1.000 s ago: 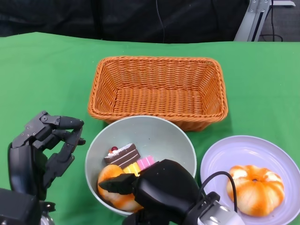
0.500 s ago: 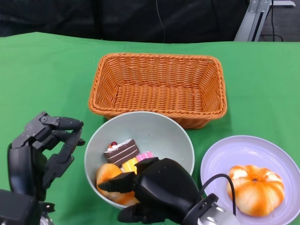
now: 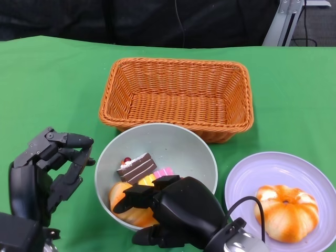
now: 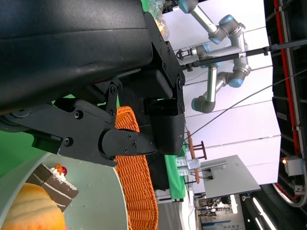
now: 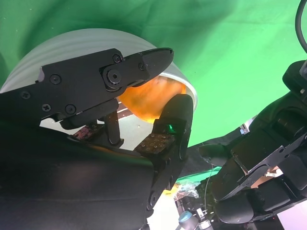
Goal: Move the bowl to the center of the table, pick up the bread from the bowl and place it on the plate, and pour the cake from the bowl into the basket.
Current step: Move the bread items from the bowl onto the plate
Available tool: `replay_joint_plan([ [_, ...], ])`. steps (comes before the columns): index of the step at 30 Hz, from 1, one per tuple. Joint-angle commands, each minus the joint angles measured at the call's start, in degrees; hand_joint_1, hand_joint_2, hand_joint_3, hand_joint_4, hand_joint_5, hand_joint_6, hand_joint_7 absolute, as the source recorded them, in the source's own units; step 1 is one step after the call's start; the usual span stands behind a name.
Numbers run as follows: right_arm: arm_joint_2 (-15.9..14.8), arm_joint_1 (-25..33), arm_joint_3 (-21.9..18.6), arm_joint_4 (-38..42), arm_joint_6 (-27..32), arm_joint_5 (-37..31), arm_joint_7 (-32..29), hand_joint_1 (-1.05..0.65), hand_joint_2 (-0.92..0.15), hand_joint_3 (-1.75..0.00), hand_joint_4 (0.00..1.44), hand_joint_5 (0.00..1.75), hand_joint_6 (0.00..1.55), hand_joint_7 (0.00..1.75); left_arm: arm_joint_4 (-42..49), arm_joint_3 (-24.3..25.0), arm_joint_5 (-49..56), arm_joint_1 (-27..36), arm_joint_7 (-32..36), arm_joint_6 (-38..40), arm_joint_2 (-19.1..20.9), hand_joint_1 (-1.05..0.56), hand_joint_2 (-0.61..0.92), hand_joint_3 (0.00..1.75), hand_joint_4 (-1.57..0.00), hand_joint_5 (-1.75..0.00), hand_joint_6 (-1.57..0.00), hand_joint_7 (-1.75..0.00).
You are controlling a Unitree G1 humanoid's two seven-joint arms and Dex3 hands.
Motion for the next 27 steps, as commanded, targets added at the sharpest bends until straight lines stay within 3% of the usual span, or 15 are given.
replay_joint_plan([
  [1,-0.89,0.73,-2.48,-2.01,0.5,1.84,0.32,-0.25,-0.92,-0.02,0.78,1.13,0.96,0.26,0.24,0.29,-0.86,0.1,-0.48,-0.35,0.76,-0.18,0.92,0.26,-0.78,-1.41,-0.84,-1.01],
  [11,-0.88,2.25,-4.21,-6.01,1.42,4.65,2.79,-0.24,-0.92,-0.02,0.83,1.03,1.03,0.14,0.5,0.4,-0.13,0.05,-0.01,-0.61,1.0,-0.19,0.92,0.26,-0.79,-1.4,-0.84,-1.01],
  [27,-0.6,3.8,-4.63,-8.67,2.21,5.84,4.9,-0.23,-0.91,0.0,0.85,1.03,1.08,0.08,0.24,0.44,0.04,0.14,0.12,-0.26,0.93,-0.2,0.92,0.26,-0.79,-1.41,-0.84,-1.01],
])
